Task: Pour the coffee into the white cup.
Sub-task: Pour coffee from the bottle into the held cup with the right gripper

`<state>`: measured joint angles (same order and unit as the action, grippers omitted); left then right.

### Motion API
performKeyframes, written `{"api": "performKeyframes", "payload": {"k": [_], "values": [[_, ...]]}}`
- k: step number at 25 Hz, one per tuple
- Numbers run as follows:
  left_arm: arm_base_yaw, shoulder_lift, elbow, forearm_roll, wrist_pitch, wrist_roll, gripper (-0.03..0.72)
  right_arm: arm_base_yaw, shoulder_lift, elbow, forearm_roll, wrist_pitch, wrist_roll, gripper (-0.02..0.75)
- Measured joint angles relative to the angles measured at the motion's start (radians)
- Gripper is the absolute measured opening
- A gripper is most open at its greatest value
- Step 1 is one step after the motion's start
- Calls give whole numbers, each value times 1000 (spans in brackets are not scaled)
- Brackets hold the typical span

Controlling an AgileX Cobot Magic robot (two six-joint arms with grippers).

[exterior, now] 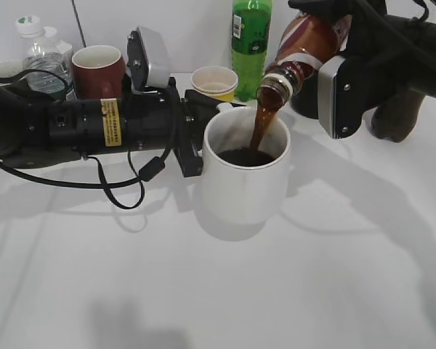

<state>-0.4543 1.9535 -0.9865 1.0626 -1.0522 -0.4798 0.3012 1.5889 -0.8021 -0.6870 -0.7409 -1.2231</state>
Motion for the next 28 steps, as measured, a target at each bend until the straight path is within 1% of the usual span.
{"api": "performKeyframes", "payload": {"k": [6,10,13,18,26,28], "values": [[0,0,0,1,0,0,36,0,-1,-1,1,-71,-4,534],[0,0,0,1,0,0,36,0,-1,-1,1,-76,-3,534],[0,0,0,1,0,0,36,0,-1,-1,0,-78,43,534],[0,0,0,-16,0,0,36,0,-1,-1,-20,-78,276,534],[0,-8,0,-65,-1,1,36,0,41,-1,-172,-82,641,534],[3,-21,0,-69,2,1,36,0,42,-1,-180,-84,770,534]]}}
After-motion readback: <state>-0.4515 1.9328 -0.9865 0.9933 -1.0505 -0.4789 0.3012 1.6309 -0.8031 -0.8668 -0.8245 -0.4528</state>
